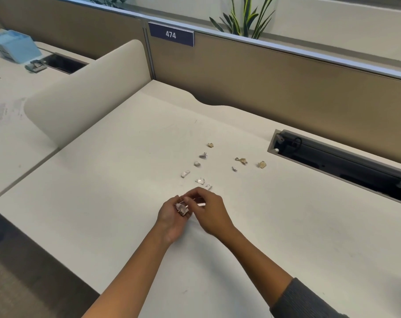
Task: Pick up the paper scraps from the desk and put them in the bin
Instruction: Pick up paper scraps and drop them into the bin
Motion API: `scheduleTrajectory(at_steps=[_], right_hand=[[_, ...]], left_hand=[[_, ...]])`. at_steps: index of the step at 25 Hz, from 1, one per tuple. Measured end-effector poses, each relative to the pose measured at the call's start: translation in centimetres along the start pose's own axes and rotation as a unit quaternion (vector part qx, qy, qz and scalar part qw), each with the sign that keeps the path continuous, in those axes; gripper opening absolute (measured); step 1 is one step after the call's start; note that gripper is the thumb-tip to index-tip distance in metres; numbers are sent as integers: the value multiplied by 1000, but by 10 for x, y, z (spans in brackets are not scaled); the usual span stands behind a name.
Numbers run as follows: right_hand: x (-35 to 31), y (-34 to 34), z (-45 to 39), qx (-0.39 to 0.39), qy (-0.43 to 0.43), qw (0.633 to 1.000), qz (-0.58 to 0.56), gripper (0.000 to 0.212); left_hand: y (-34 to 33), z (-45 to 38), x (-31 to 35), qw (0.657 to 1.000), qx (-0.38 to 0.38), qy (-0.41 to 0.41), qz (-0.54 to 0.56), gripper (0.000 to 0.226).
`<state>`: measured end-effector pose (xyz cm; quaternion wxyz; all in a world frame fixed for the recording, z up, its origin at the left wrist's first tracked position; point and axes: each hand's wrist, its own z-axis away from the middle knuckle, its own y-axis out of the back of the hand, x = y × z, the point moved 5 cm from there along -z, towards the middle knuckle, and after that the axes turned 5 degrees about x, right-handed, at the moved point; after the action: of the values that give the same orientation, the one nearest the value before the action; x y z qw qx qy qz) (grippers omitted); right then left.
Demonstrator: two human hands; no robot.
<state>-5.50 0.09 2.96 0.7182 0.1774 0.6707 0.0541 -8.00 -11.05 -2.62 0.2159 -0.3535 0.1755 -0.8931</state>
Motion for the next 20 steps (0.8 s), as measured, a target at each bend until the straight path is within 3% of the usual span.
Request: scheduleTrajectory(at_steps=[3,5,7,11,15,20], right_hand=[[8,13,-16,53,15,998,24,9],[31,22,-22,60,-4,993,102,20],[55,20,-26,14,-9,983,183,39],[70,-5,-40,-73,14,969,235,70],[58,-32,-66,-131,62,949,281,76],[50,-48,-87,-177,96,924,324,70]], left_hand=[[5,0,6,999,21,24,42,29],[13,-2,15,997,39,24,61,27],[24,-5,25,996,51,17,76,27],[36,-11,40,994,68,3,84,25],[30,-18,56,995,71,-9,75,26],[29,-21,68,995,69,-21,71,26]])
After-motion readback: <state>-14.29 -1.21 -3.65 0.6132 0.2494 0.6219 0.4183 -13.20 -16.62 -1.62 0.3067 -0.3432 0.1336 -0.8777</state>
